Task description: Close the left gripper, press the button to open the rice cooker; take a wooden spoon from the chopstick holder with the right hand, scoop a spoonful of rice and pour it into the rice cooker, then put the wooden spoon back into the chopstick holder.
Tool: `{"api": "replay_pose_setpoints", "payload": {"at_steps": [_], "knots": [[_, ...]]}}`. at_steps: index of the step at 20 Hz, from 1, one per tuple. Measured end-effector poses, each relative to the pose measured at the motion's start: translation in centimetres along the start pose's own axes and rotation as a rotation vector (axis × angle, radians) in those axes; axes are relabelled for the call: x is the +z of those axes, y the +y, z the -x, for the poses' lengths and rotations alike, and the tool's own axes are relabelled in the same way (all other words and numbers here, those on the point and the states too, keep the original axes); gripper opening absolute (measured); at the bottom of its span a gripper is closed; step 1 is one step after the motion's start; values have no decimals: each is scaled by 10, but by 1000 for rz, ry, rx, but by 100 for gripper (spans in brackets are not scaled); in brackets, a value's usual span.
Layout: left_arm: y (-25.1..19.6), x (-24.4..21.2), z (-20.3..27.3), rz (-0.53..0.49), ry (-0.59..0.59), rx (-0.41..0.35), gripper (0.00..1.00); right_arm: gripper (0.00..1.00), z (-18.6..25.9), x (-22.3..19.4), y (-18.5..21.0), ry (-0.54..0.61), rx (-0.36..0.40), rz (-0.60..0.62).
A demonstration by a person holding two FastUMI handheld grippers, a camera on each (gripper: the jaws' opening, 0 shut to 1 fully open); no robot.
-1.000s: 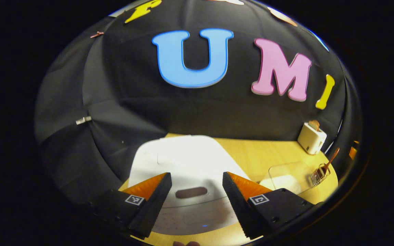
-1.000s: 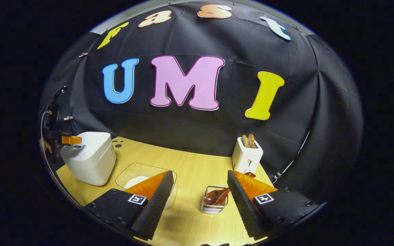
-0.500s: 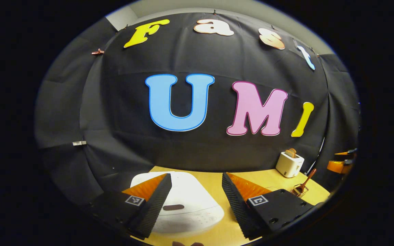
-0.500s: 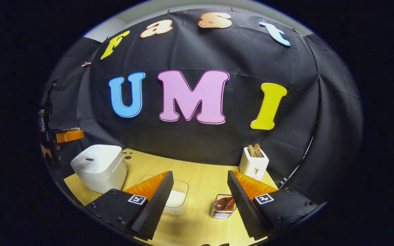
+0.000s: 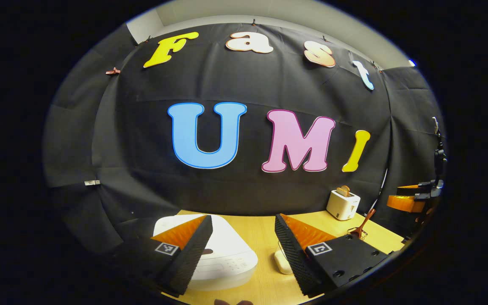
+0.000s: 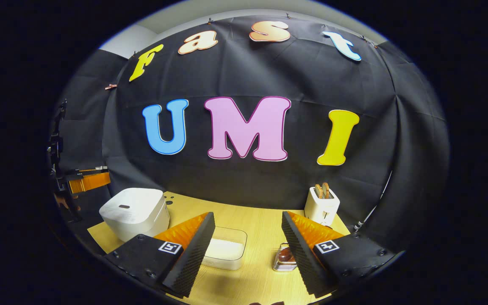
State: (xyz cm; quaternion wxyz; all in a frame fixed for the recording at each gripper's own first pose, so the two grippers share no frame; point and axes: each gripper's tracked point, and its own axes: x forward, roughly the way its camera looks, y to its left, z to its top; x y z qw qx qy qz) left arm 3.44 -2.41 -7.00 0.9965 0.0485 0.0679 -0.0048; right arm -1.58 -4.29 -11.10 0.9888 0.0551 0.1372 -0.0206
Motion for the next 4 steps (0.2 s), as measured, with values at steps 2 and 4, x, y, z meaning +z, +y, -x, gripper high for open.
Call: {"api": "replay_pose_setpoints", "payload": {"at_steps": [2,4], "knots": [[-4,-1,0,-6,6,-10,94,98,1,1,3,0,6,2],[-6,-2,0,-17,8,-16,94,98,3,0,4,0,9,1]]}}
